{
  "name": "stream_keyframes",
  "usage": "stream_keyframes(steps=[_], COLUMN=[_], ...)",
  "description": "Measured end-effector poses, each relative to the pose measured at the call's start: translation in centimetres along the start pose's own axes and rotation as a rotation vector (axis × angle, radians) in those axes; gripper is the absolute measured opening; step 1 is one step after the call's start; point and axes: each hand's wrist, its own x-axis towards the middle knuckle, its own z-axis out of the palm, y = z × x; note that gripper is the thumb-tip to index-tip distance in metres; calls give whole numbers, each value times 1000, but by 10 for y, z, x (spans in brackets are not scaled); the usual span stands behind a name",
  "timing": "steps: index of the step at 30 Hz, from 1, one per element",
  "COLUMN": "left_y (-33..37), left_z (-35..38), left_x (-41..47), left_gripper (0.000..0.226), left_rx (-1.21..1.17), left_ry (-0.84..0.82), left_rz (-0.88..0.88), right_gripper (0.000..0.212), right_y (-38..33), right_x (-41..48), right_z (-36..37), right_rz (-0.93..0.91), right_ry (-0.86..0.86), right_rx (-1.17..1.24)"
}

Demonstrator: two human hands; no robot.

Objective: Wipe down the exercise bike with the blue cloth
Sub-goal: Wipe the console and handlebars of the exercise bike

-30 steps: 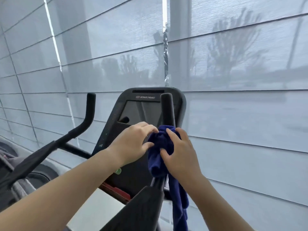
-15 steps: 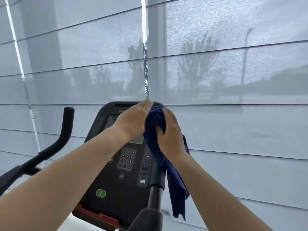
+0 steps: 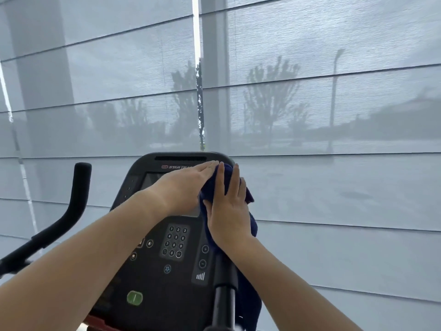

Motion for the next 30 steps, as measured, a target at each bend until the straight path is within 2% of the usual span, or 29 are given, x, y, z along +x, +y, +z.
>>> stream_keyframes(steps=[10,13,17,24,30], left_y=[4,8,9,8,9], left_z=[10,19,24,23,15], left_x=[-7,-8,-7,-7,-9], left_gripper=[95,96,98,90,92], left_rx=[-58,-62,-38,-98,-154], left_ry=[11,31,64,33,30], left_rz=[-61,-88,-111,-112,-116], right_gripper=[88,82,71,67,61], right_y=[17,17,14,12,40], right_x=[-29,-32,-10,-8,-46], right_z=[-9,-15,-20,-21,-32], right_rz=[-109,-134,-68,-47,-66], right_ry=[-140,-162,-118,-72,-182], right_rx=[16,53,98,198,331])
